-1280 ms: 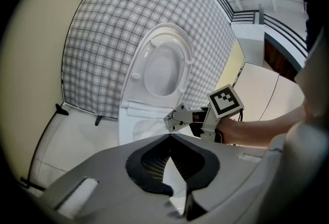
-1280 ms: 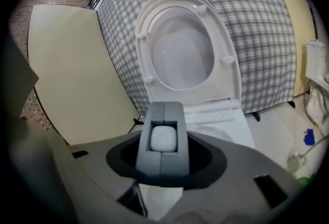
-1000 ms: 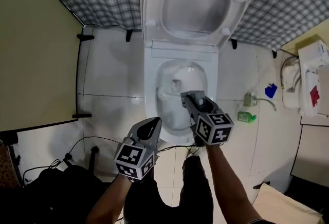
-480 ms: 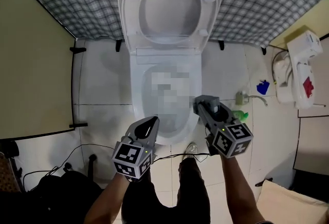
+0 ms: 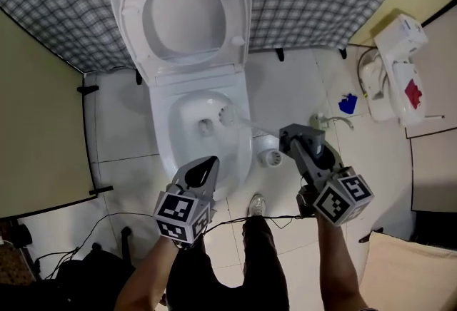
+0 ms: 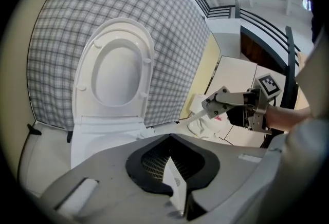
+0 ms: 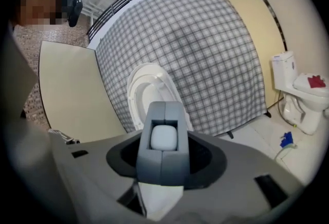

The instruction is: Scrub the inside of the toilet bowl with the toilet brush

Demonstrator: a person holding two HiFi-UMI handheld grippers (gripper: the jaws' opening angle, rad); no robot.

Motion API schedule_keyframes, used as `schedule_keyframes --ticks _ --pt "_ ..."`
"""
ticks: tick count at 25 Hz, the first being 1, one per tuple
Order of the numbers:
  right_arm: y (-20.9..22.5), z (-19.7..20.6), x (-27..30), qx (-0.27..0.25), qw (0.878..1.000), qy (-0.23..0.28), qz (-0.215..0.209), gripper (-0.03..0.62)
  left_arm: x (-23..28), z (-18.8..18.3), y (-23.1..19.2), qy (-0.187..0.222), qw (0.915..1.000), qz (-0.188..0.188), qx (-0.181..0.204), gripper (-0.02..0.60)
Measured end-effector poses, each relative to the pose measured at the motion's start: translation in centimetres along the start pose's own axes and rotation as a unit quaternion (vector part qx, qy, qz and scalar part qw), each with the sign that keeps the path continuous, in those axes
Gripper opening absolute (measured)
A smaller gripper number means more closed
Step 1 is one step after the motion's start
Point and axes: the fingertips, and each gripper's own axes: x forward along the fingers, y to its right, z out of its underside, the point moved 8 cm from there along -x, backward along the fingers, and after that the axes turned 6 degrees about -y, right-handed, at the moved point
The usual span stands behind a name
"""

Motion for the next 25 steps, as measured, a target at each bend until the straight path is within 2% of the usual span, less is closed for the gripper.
schedule_keyframes --ticks 6,12,17,20,25 --pt "4.8 -0.7 -5.5 0.028 0.997 0.041 0.066 0.198 2.7 0.5 3.3 -0.017 0.9992 0.032 0.014 0.009" --pt "9.5 2.6 -8.3 0.051 0.990 0.027 0.128 0.198 5.2 2.6 6.0 -0.039 0.9975 0.054 0.024 0.010" --pt "12.7 9.2 -6.9 0.070 0.984 -0.028 0.161 0.198 6.5 5.0 6.5 -0.064 0.9957 0.060 0.027 0.009" --pt "14.3 13.4 -5.3 0.054 0.978 -0.075 0.188 0.198 7.1 6.7 6.4 -0.079 0.9948 0.060 0.021 0.010" --pt "16.6 18.4 -1.9 0.018 0.967 -0.141 0.212 0.198 7.6 7.7 5.8 -0.081 0.9951 0.055 0.015 0.009"
